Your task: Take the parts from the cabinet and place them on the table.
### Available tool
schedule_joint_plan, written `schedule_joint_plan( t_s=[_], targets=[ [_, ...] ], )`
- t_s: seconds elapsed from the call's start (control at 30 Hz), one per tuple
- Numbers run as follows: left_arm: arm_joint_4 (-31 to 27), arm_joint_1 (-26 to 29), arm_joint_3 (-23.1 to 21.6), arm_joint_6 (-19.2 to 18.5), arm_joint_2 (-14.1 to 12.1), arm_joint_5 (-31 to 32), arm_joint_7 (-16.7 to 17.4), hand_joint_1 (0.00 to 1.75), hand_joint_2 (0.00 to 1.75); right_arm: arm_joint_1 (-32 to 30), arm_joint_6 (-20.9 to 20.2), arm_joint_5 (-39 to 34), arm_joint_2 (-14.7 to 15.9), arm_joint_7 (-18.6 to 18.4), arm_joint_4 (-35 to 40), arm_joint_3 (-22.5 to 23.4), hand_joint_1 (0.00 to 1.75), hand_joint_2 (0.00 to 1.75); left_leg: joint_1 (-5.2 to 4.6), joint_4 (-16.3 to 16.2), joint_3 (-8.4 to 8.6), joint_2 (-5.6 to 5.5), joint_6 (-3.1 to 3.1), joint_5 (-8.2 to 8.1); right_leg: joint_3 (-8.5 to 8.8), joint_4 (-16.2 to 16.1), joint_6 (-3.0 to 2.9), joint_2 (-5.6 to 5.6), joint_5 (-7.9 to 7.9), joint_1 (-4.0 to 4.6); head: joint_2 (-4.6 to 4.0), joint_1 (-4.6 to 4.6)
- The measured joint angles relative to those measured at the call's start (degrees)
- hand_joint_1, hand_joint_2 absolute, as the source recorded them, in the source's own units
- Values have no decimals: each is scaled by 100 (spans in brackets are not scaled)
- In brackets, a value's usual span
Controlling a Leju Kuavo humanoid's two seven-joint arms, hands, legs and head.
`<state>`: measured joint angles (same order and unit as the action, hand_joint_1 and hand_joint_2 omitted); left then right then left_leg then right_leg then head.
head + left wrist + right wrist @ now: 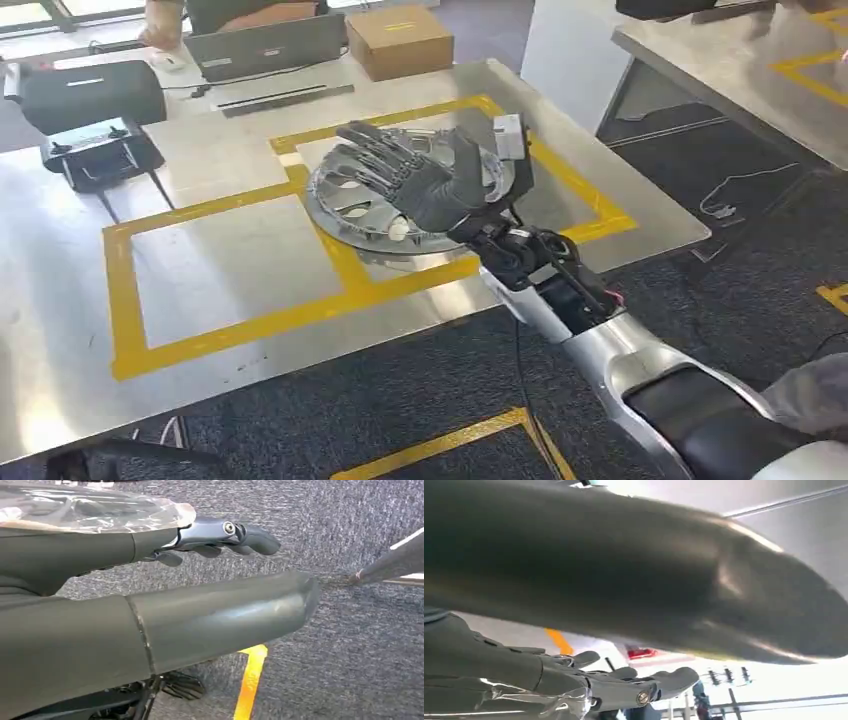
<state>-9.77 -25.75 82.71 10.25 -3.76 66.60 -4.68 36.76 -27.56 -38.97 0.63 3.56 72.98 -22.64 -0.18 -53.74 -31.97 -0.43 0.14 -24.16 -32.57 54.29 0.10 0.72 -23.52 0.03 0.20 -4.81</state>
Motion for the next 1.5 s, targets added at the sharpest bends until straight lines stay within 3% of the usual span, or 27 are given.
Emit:
schedule_joint_plan(
  t_s=[0.33, 0.47, 0.5, 0.53, 0.57, 0.63, 0.67, 0.7, 0.73, 0.8, 0.83, 0.87, 1.0, 1.07, 1.13, 1.17, 1.2, 1.23, 1.27, 1.33, 1.37, 1.4, 1.47, 1.5],
  targets=[
    [0, -4, 0, -33, -2, 18, 57, 0, 0, -228, 181, 116, 96, 79, 692, -168, 0, 0, -19, -45, -18, 0, 45, -31, 5, -7, 20, -3, -3, -9, 0, 4],
    [0, -7, 0, -42, -9, 20, 59, 0, 0, -276, 190, 138, 111, 83, 830, -188, 0, 0, -35, -52, -23, 0, 81, -39, 19, -37, 71, -3, 9, -22, 0, 4],
    [0, -11, 0, -42, -7, 20, 57, 0, 0, -276, 192, 138, 114, 83, 874, -190, 0, 0, 30, 32, 23, 3, 127, -2, 27, -38, 103, -2, -5, 12, 0, 2],
    [0, -17, 0, -42, -4, 20, 57, 0, 0, -283, 196, 138, 137, 92, 902, -192, 0, 0, 50, 86, 73, 30, 138, 15, -26, 47, 126, -16, -83, -7, 0, 0],
    [-2, -26, 0, -44, -4, 20, 57, 0, 0, -271, 196, 140, 153, 87, 926, -201, 0, 0, 61, 90, 91, 32, 158, 11, -167, 375, 150, -22, -294, -8, 0, -33],
    [0, -30, 0, -44, -4, 22, 57, 0, 0, -304, 196, 142, 179, 85, 946, -208, 0, 0, 65, 82, 98, 42, 167, 21, -608, 1342, 200, -23, -739, -41, 0, -50],
    [0, -28, 0, -44, 0, 22, 59, 0, 0, -330, 190, 157, 192, 87, 957, -212, 0, 0, 67, 78, 97, 42, 166, 20, -810, 1754, 224, -24, -884, -61, 0, -48],
    [0, -22, 0, -46, 7, 22, 59, 0, 0, -359, 183, 203, 205, 90, 961, -221, 0, 0, 75, 73, 99, 39, 159, 16, -929, 1986, 249, -32, -882, -86, 0, -55],
    [0, -21, 0, -46, 13, 22, 59, 0, 0, -363, 179, 243, 216, 96, 961, -229, 0, 0, 84, 69, 101, 34, 149, 9, -882, 1851, 265, -35, -722, -106, -2, -57],
    [0, -24, 0, -46, 22, 26, 59, 0, 0, -356, 164, 308, 240, 118, 974, -243, 0, 0, 125, 32, 100, 16, 95, -27, -519, 1075, 305, -42, -234, -142, 0, -57],
    [0, -24, 0, -46, 22, 28, 59, 0, 0, -331, 159, 343, 264, 125, 974, -247, 0, 0, 146, -19, 98, 7, 31, -70, -214, 435, 333, -45, 45, -173, 0, -81],
    [-2, -32, 0, -46, 11, 31, 59, 0, 0, -296, 159, 361, 295, 131, 972, -251, 0, 0, 118, -62, 52, 1, -18, -101, 12, 243, 334, -5, -5, -127, 0, -107],
    [0, -42, 0, -46, 13, 44, 63, 0, 0, -255, 166, 455, 308, 127, 970, -275, 0, 0, 120, -112, -5, -2, -135, -59, -51, 162, 131, 3, -31, -122, 0, -61],
    [0, -49, 0, -46, 17, 55, 76, 0, 0, -213, 207, 470, 308, 129, 963, -277, 0, 0, 137, -424, -132, 17, -182, -381, -85, 129, 27, -14, 15, -144, 0, -7],
    [0, -59, 0, -46, 11, 61, 79, 0, 0, -189, 242, 472, 310, 135, 940, -275, 0, 0, 134, -1325, -511, 16, -204, -909, -164, 129, -49, -23, 65, -119, -2, 44],
    [0, -57, 0, -46, 11, 63, 92, 0, 0, -193, 247, 472, 313, 135, 911, -277, 0, 0, 133, -1759, -688, 15, -209, -1092, -210, 129, -82, -31, 93, -99, 0, 48],
    [0, -52, 0, -46, 15, 63, 103, 0, 0, -210, 251, 472, 319, 135, 891, -277, 0, 0, 131, -1981, -760, 15, -200, -1129, -254, 129, -93, -33, 130, -81, 0, 52],
    [0, -50, 0, -48, 17, 63, 118, 0, 0, -222, 258, 472, 326, 138, 885, -277, 0, 0, 126, -1896, -682, 15, -181, -1034, -294, 129, -97, -33, 164, -66, 0, 50],
    [0, -51, 0, -48, 17, 63, 120, 0, 0, -231, 266, 472, 332, 140, 885, -277, 0, 0, 117, -1559, -472, 15, -148, -835, -337, 129, -98, -31, 203, -51, 0, 55],
    [0, -75, 0, -48, 9, 74, 120, 0, 0, -226, 288, 472, 341, 140, 885, -275, 0, 0, 71, -505, 172, 15, -31, -444, -410, 129, -86, -23, 286, -32, 0, 55],
    [0, -101, 0, -48, -4, 79, 120, 0, 0, -220, 315, 472, 343, 138, 885, -275, 0, 0, 27, -127, 409, 21, 30, -499, -438, 130, -66, -24, 323, -32, -2, 52],
    [0, -120, 0, -48, -7, 79, 122, 0, 0, -211, 352, 470, 350, 131, 885, -269, 0, 0, 2, -105, 388, 42, -5, -407, -446, 111, -31, -29, 372, -20, -2, 33],
    [0, -136, 0, -48, -11, 81, 125, 0, 0, -200, 397, 463, 350, 120, 878, -264, 0, 0, -33, -94, 337, 20, 28, -371, -448, 91, 41, -36, 449, -48, 0, 44],
    [0, -131, 0, -48, -13, 81, 127, 0, 0, -201, 415, 459, 352, 105, 878, -258, 0, 0, -36, -59, 322, 20, 76, -307, -447, 54, 82, -34, 503, -46, -2, 42]
  ],
)
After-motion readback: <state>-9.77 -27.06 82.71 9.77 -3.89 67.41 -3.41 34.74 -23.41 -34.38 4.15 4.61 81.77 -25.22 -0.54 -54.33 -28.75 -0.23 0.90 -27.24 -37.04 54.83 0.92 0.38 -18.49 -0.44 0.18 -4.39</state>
